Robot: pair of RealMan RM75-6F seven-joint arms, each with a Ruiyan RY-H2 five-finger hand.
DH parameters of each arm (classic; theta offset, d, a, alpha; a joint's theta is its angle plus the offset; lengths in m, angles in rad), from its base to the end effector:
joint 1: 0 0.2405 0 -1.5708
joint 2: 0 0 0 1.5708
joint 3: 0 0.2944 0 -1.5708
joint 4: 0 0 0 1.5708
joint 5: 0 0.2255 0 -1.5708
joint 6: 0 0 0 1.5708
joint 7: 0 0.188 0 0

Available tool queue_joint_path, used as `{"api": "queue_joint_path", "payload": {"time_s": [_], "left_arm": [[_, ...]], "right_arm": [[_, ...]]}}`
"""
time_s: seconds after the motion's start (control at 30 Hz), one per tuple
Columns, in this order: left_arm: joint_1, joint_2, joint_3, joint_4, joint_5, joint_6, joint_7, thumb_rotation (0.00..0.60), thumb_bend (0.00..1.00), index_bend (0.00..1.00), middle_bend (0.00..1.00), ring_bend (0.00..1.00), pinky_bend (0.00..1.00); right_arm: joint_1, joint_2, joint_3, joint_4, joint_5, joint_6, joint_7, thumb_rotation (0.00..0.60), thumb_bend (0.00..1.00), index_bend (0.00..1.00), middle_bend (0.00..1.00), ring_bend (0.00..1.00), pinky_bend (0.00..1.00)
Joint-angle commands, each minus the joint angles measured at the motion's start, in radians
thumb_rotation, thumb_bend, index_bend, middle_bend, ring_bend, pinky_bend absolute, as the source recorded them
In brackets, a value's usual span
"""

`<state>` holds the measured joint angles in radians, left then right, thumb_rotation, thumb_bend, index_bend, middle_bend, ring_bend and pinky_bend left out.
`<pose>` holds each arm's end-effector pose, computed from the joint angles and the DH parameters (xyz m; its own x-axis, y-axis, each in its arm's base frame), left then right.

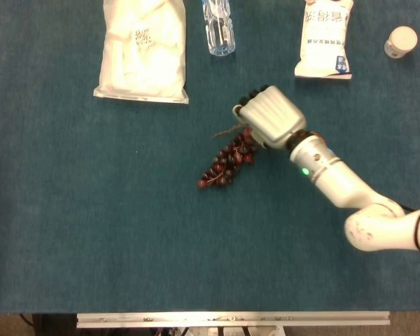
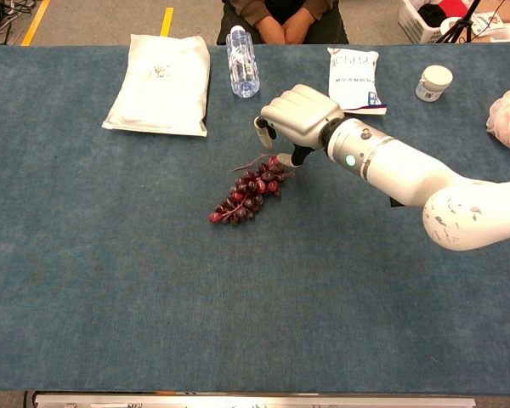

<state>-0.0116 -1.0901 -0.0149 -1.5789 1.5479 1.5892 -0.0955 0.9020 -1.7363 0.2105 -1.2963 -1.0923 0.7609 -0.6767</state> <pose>-0.3624 0.1954 0.1834 0.3679 -0.0396 0.9290 0.9298 0.0087 -0.3679 -0.1017 -0.4221 -0.1301 0.7369 -0.1655 0.6554 -0.6003 -0.6060 0.5219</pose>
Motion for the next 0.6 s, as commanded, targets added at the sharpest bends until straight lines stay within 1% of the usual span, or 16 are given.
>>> {"api": "queue_joint_path", "payload": {"time_s": [0.03, 0.33, 0.6], "left_arm": [[0.003, 0.001, -0.002, 0.004, -0.006, 0.001, -0.007, 0.600, 0.25, 0.32, 0.31, 0.23, 0.17], [0.012, 0.001, -0.005, 0.019, -0.018, 0.003, -0.020, 0.600, 0.25, 0.32, 0.31, 0.23, 0.17], [0.016, 0.001, -0.008, 0.022, -0.019, 0.006, -0.026, 0.600, 0.25, 0.32, 0.31, 0.23, 0.17]], "right_arm": [[0.028, -0.032, -0.008, 0.038, 0.018, -0.014, -0.018, 0.600, 0.28, 0.48, 0.43, 0.35, 0.40], [0.062, -0.067, -0.032, 0.089, 0.059, -0.027, -0.033, 0.600, 0.28, 0.48, 0.43, 0.34, 0.40], [0.065, -0.053, -0.053, 0.072, 0.076, -0.021, -0.022, 0.600, 0.28, 0.48, 0.43, 0.34, 0.40]]}}
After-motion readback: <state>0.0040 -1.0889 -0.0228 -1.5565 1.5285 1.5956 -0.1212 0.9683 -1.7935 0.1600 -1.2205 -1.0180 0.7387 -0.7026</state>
